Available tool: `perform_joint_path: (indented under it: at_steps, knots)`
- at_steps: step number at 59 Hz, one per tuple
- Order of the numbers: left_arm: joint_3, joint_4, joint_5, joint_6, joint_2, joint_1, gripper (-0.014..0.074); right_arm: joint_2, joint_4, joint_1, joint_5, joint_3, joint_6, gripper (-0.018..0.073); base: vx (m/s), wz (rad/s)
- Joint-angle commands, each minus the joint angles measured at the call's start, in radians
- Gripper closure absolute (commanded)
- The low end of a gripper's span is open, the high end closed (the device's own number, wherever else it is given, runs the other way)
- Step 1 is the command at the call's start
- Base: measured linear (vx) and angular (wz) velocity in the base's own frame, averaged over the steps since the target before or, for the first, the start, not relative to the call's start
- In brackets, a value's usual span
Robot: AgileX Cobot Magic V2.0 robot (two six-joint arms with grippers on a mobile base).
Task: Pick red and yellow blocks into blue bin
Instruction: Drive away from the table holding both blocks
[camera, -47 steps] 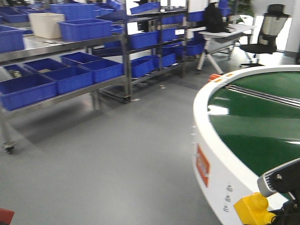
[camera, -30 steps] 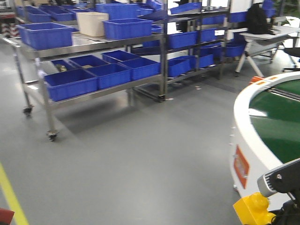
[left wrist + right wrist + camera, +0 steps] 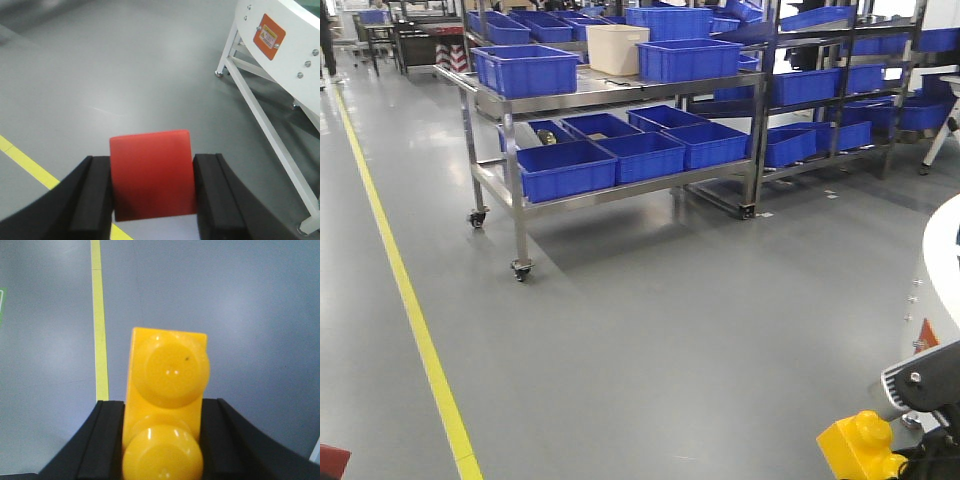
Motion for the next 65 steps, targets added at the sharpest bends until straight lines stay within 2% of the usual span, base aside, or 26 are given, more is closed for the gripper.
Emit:
perform_joint_path:
  at_steps: [1,65]
  knots:
    - [-0.027,-0.026,-0.067,-0.001,0.003,-0.006,0.0352,-0.013,-0.009,-0.001,-0.063,-0.030,-0.005,0.0331,-0.05,0.17]
    - [-0.027,-0.027,-0.067,-0.001,-0.007,-0.006,0.0352,-0.013,-0.009,-0.001,-0.043,-0.030,-0.005,0.0331,0.06,0.09]
